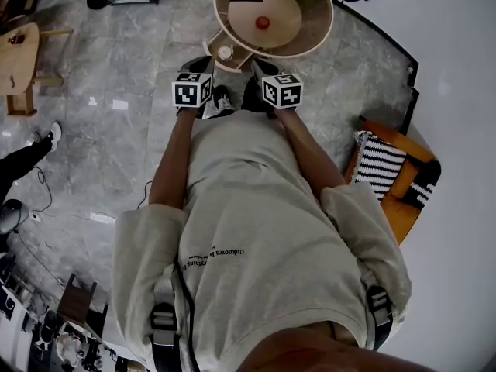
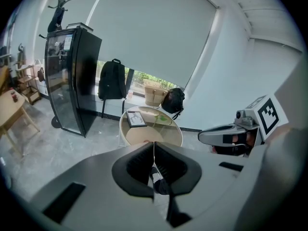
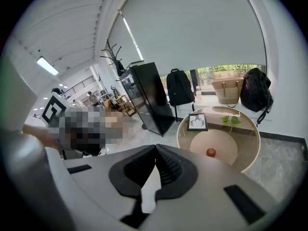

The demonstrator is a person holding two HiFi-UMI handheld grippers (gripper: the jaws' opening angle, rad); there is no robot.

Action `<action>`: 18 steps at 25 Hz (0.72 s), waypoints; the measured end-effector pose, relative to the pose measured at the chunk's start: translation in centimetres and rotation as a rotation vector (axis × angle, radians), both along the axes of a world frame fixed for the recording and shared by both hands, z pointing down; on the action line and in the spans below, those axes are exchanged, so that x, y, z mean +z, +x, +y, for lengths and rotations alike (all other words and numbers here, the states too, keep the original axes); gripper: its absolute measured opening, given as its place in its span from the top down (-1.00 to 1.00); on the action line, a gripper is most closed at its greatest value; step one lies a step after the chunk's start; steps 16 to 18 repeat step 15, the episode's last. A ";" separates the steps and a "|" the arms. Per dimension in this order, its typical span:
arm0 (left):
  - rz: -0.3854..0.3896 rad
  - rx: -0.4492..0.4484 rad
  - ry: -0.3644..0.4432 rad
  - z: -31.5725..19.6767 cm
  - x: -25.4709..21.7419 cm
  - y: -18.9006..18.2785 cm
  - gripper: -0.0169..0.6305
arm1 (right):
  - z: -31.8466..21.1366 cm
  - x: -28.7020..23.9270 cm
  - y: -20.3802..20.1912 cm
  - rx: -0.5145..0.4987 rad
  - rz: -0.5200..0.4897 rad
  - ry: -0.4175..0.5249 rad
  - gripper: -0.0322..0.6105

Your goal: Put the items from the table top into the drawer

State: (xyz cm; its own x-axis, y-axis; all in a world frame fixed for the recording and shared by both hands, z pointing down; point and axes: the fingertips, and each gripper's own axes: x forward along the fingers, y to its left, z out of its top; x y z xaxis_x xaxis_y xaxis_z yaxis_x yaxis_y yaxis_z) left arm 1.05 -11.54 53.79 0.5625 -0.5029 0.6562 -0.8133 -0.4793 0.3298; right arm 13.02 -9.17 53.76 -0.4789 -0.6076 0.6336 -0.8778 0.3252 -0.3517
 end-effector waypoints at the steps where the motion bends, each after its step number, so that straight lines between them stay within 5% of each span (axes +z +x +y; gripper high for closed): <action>1: 0.001 -0.004 0.000 0.1 0.0 -0.1 0.88 | 0.1 0.0 -0.1 -0.003 -0.002 0.001 0.79; 18: 0.003 0.000 0.012 0.1 -0.4 0.4 0.88 | 0.3 -0.1 0.3 -0.001 -0.019 0.002 0.79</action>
